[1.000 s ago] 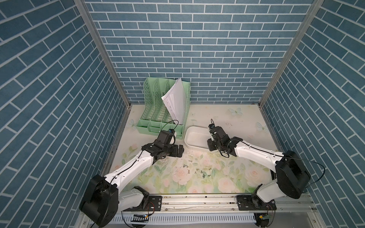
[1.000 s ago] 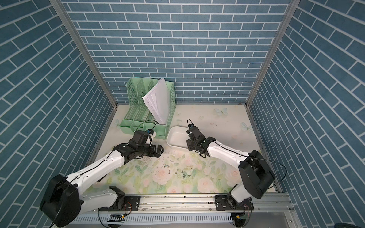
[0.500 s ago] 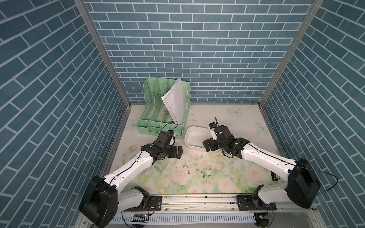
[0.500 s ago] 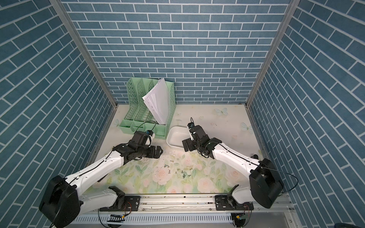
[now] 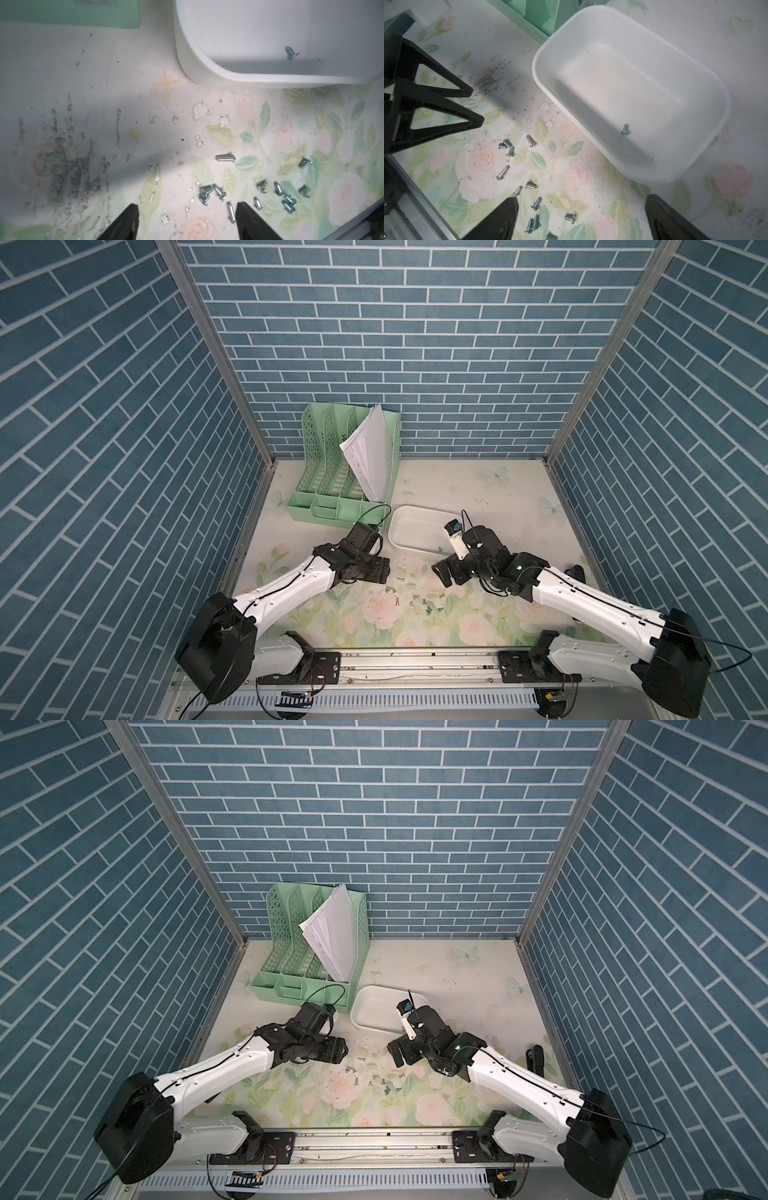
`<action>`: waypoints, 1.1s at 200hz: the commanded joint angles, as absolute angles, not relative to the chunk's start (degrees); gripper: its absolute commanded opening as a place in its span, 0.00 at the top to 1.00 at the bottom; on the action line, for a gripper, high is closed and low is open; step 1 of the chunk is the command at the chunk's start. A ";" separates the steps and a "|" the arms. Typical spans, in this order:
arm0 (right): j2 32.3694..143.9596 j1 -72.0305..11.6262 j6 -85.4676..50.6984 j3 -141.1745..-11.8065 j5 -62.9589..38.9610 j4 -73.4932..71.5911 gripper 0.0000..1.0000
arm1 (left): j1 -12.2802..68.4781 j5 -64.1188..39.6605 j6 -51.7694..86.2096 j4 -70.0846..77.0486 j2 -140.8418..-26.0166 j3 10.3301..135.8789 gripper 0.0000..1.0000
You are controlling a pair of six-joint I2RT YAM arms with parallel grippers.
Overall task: Put the screws on the desktop into the storage box
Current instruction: Pick up the screw from the center of the board.
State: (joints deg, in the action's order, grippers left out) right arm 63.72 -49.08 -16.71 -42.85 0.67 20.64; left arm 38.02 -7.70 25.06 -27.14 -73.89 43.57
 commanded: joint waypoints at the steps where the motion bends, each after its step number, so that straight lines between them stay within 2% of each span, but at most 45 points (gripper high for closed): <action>1: 61.07 -49.22 -18.79 -41.09 1.13 22.48 0.00 | 39.84 -6.79 27.09 -27.52 -75.33 44.19 0.37; 42: 59.09 -49.22 -19.51 -39.40 1.91 22.51 0.00 | 42.63 -5.71 28.01 -27.07 -78.87 45.68 0.49; 116: 57.91 -49.19 -19.86 -37.71 2.80 22.23 0.00 | 44.90 -3.44 28.68 -27.06 -83.98 47.19 0.58; 220: 58.01 -49.15 -19.95 -36.31 3.25 21.27 0.00 | 46.93 -2.63 29.00 -27.07 -87.40 47.88 0.59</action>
State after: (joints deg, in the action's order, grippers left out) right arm 58.54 -49.08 -18.22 -37.17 2.35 21.76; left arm 46.33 -3.84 28.75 -26.63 -86.67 46.59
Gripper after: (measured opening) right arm 0.995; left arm 0.407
